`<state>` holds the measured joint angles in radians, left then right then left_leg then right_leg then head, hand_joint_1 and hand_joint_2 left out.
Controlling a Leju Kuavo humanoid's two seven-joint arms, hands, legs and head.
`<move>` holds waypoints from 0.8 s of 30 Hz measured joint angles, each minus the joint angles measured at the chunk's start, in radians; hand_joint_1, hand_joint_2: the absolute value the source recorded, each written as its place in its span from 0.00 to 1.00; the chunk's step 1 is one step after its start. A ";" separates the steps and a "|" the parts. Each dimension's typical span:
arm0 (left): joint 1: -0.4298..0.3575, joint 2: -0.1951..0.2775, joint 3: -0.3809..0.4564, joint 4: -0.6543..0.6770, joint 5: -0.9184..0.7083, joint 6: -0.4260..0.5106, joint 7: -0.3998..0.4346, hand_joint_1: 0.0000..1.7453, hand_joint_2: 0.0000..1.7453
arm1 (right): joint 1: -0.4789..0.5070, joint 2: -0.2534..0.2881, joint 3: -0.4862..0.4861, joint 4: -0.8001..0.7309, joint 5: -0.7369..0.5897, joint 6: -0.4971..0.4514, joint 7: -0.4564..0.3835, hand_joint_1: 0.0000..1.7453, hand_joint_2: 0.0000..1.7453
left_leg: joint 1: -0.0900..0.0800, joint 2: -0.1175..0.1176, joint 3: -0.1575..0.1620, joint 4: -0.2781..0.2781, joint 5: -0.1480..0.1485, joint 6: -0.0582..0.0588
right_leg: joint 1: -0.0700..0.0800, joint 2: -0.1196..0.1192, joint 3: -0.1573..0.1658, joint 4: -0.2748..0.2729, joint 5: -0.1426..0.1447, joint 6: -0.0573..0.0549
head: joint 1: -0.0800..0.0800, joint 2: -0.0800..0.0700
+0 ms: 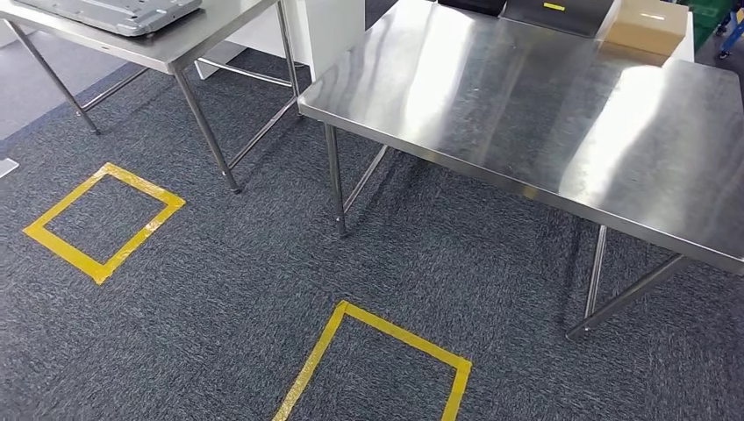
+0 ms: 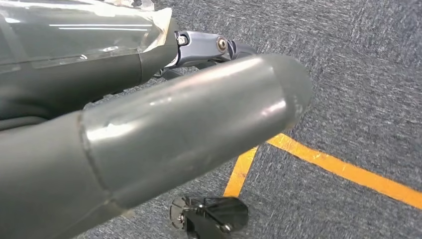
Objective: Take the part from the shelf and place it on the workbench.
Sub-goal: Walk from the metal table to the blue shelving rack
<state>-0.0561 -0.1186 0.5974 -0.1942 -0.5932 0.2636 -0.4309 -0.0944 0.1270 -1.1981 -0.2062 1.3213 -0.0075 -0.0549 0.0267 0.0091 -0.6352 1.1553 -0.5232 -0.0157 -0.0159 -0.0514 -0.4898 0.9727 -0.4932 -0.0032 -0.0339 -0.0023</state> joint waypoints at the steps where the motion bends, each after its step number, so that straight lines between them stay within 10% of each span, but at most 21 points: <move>1: -0.001 0.000 0.000 0.000 -0.001 0.000 0.000 0.00 0.00 | -0.001 0.000 0.001 0.000 0.001 0.003 0.000 0.00 0.00 | 0.002 0.015 0.031 -0.053 0.025 0.002 | 0.003 -0.018 -0.001 0.004 -0.003 0.009 | 0.001 0.000; 5: 0.000 0.000 0.000 0.000 -0.002 -0.001 -0.001 0.00 0.00 | -0.006 -0.001 0.005 0.000 0.002 0.009 0.000 0.00 0.00 | -0.010 0.014 0.071 -0.150 0.060 0.041 | 0.006 -0.028 -0.009 0.025 -0.021 0.040 | 0.005 0.000; 10: -0.004 0.000 0.000 0.000 -0.002 0.001 0.001 0.00 0.00 | 0.001 -0.002 0.007 0.001 0.005 0.015 0.000 0.00 0.00 | -0.013 -0.028 0.059 -0.157 0.077 0.066 | 0.001 0.042 -0.133 0.283 -0.134 0.033 | 0.009 0.000; 15: -0.001 -0.004 0.000 0.000 -0.005 0.004 0.013 0.00 0.00 | 0.002 -0.005 0.008 0.001 0.008 0.025 0.000 0.00 0.00 | -0.016 -0.079 0.054 -0.148 0.080 0.054 | -0.008 0.080 -0.030 0.062 -0.031 0.065 | 0.011 0.000; 20: 0.003 -0.005 0.000 0.000 -0.013 0.016 0.017 0.00 0.00 | 0.000 -0.005 0.011 0.001 0.011 0.029 0.000 0.00 0.00 | -0.014 -0.086 0.037 -0.132 0.074 0.026 | -0.006 0.068 -0.013 0.021 -0.010 0.026 | 0.009 0.000; 24: 0.001 -0.008 0.000 0.000 -0.013 0.021 0.014 0.00 0.00 | 0.003 -0.004 0.015 0.001 0.015 0.037 0.000 0.00 0.00 | -0.010 -0.028 -0.055 0.074 -0.046 0.012 | -0.006 0.030 -0.016 0.019 -0.003 0.008 | 0.001 0.000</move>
<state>-0.0549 -0.1268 0.5978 -0.1938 -0.6058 0.2844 -0.4171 -0.0918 0.1226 -1.1833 -0.2049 1.3360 0.0298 -0.0549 0.0162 -0.0185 -0.6898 1.2293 -0.5694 -0.0040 -0.0220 -0.0217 -0.5054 0.9915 -0.4964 0.0048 -0.0332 -0.0023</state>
